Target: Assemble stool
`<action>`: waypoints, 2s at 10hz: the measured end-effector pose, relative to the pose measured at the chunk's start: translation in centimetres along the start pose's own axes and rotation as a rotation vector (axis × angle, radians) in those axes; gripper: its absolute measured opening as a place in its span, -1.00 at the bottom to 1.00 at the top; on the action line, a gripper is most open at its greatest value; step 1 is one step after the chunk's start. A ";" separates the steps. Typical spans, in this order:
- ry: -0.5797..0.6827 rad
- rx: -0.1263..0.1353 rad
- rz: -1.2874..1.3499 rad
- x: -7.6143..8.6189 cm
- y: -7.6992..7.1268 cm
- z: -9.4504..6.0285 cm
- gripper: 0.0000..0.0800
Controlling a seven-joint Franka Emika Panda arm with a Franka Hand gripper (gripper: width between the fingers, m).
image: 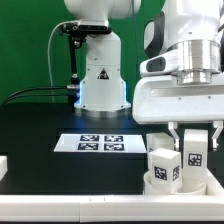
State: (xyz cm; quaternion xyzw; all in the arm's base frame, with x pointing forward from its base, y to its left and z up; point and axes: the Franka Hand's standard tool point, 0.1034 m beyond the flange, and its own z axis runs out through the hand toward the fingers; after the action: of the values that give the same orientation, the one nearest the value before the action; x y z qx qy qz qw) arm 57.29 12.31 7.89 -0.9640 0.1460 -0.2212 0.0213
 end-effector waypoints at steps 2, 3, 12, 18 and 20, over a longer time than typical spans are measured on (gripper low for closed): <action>0.000 0.000 0.000 0.0 0.0 0.0 0.31; 0.000 0.000 -0.003 0.0 0.0 0.0 0.52; -0.367 -0.077 0.130 1.6 0.3 -1.0 0.62; -0.370 -0.101 0.446 1.4 -0.9 -1.5 0.62; -0.348 -0.094 0.479 1.2 -0.7 -1.0 0.62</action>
Offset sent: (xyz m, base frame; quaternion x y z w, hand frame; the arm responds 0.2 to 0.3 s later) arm 0.0000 0.0000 0.0000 0.0000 0.0000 0.0000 1.0000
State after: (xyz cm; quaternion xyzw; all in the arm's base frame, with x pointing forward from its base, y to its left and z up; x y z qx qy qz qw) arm 58.08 12.65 9.36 -0.9255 0.3735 -0.0341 0.0529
